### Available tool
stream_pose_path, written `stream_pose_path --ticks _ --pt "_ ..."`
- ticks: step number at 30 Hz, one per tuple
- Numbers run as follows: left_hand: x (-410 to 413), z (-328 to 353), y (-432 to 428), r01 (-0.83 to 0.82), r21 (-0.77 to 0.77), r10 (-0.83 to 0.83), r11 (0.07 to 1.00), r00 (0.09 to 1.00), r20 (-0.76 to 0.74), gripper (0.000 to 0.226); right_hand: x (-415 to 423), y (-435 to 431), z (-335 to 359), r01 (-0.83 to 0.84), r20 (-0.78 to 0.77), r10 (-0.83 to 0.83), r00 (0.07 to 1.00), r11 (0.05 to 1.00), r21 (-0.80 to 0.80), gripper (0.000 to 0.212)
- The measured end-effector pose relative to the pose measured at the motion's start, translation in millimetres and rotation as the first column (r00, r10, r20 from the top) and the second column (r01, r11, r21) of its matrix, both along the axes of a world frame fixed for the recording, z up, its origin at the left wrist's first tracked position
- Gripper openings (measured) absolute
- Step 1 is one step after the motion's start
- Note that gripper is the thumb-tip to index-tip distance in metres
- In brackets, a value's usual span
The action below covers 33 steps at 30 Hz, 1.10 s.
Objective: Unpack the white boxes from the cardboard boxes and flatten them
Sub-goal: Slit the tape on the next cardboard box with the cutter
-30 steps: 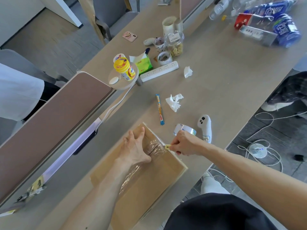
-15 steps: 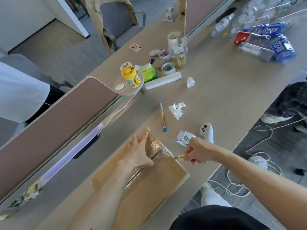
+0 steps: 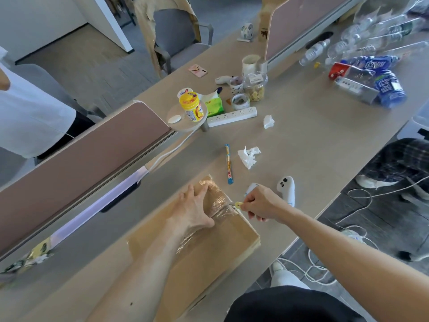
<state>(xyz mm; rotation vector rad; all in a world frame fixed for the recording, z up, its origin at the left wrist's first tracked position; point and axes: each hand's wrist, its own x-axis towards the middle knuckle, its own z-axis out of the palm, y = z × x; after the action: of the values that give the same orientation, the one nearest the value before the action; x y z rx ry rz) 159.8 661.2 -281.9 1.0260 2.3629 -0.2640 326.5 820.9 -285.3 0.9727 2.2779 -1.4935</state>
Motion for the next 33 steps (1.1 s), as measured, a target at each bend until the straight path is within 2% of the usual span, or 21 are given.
stream_pose_path --ticks 3,5,7,9,12,14,16,18,20,21,24,26,29,31,33 --pt "-2 -2 -11 -0.058 0.108 0.050 0.992 0.996 0.077 0.115 -2 1 -1 0.005 0.009 -0.006 1.000 0.998 0.067 0.027" --pt "-4 -3 -25 -0.165 0.219 0.131 0.962 0.978 0.161 0.106 -3 2 1 0.045 -0.029 -0.043 0.999 0.994 0.095 0.027" --pt "-2 -6 -42 -0.295 0.329 0.233 0.897 0.948 0.216 0.081 -7 -2 6 0.094 -0.085 -0.091 0.992 0.995 0.036 0.029" --pt "4 -12 -58 -0.386 0.431 0.299 0.816 0.919 0.256 0.046 -13 -14 14 0.108 -0.137 -0.122 0.983 0.989 -0.104 0.031" --pt "19 -14 -78 -0.531 0.546 0.350 0.648 0.844 0.407 0.009 -30 -45 21 0.107 -0.170 -0.160 0.972 0.952 -0.287 0.022" --pt "27 -9 -90 -0.647 0.548 0.349 0.531 0.756 0.555 0.008 -43 -69 22 0.071 -0.184 -0.132 0.974 0.949 -0.309 0.022" --pt "34 -1 -104 -0.741 0.523 0.342 0.422 0.664 0.665 0.018 -54 -95 22 0.028 -0.196 -0.098 0.976 0.944 -0.330 0.028" --pt "42 9 -120 -0.789 0.511 0.317 0.341 0.609 0.727 0.028 -64 -122 21 -0.018 -0.190 -0.051 0.981 0.937 -0.348 0.034" --pt "48 11 -138 -0.814 0.515 0.262 0.267 0.576 0.774 0.029 -73 -147 21 -0.046 -0.156 -0.008 0.988 0.937 -0.345 0.039" --pt "51 9 -147 -0.833 0.514 0.239 0.207 0.552 0.799 0.028 -77 -159 23 -0.055 -0.142 0.004 0.990 0.932 -0.359 0.041" --pt "58 3 -171 -0.899 0.435 0.172 -0.050 0.422 0.890 0.029 -86 -193 27 -0.105 -0.118 0.065 0.991 0.920 -0.378 0.045" --pt "60 -5 -185 -0.902 0.393 0.126 -0.180 0.376 0.918 0.028 -91 -210 26 -0.163 -0.119 0.130 0.984 0.927 -0.339 0.045" --pt "61 -12 -203 -0.894 0.352 0.087 -0.275 0.342 0.936 0.035 -97 -225 22 -0.245 -0.090 0.232 0.968 0.953 -0.175 0.050" --pt "57 -19 -215 -0.887 0.332 0.114 -0.320 0.312 0.943 0.033 -97 -223 12 -0.307 -0.112 0.309 0.944 0.951 0.041 0.045" --pt "53 -25 -227 -0.878 0.290 0.167 -0.381 0.243 0.955 0.019 -92 -214 -2 -0.324 -0.140 0.393 0.909 0.877 0.354 0.026"
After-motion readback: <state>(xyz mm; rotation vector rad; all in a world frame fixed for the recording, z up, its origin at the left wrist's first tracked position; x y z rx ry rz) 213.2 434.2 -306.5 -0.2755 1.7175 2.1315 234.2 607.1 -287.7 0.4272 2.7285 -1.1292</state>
